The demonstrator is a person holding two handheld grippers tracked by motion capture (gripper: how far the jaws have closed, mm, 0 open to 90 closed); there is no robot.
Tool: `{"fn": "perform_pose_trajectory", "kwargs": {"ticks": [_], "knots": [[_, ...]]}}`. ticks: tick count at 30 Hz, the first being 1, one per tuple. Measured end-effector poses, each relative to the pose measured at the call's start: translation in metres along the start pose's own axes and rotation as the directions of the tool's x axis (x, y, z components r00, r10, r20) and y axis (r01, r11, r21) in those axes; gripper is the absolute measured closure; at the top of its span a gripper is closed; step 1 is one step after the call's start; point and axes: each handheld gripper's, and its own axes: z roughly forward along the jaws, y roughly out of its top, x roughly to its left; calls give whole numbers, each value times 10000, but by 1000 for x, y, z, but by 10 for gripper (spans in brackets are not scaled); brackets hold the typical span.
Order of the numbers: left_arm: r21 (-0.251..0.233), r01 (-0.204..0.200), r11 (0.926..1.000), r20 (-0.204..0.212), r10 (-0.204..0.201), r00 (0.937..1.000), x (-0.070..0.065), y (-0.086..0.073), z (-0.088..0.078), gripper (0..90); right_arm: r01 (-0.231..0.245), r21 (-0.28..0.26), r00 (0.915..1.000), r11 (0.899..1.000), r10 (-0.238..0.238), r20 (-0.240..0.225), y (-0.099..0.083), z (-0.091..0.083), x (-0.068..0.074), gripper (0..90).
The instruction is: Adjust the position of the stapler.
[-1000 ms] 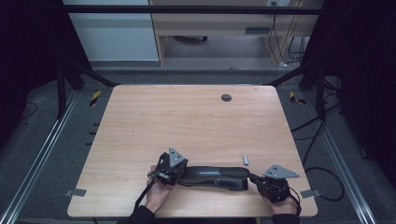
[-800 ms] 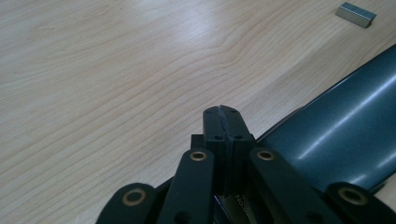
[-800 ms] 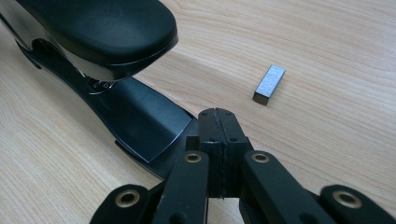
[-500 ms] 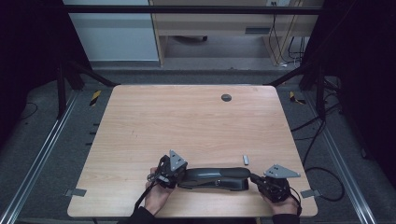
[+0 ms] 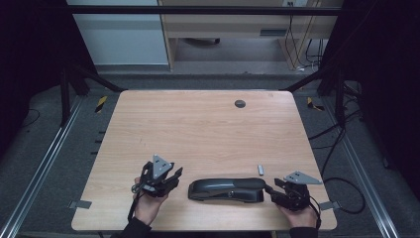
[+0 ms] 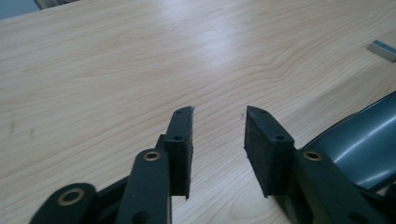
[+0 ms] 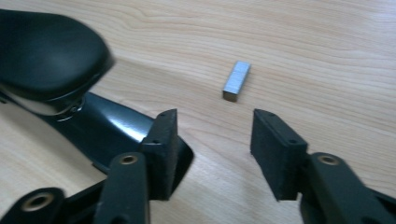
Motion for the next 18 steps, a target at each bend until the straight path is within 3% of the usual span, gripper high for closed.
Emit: {"fn": "perform_pose_trajectory", "kwargs": {"ticks": [4, 9, 11, 14, 16, 18], "knots": [[113, 71, 9999, -348, -67, 9994, 15, -12, -11, 547, -59, 79, 9987, 10000, 55, 506, 2, 2, -4, 420], [51, 415, 9991, -607, -411, 9973, 34, -26, -25, 510, -360, 340, 9982, 9988, 342, 500, 3, 5, -9, 421], [31, 571, 9984, -711, -567, 9959, 40, -32, -31, 496, -192, 389, 9967, 9991, 161, 792, 3, 7, -10, 386], [-43, 788, 9969, -678, -789, 9946, 45, -38, -37, 488, -217, 410, 9954, 9989, 177, 945, 4, 6, -8, 364], [-61, 805, 9967, -638, -807, 9947, 45, -39, -39, 480, -438, 697, 9976, 9966, 399, 573, 4, 7, -10, 392], [-112, 709, 9974, -629, -715, 9955, 44, -38, -40, 470, -361, 660, 9974, 9972, 318, 654, 3, 5, -9, 408]]}}
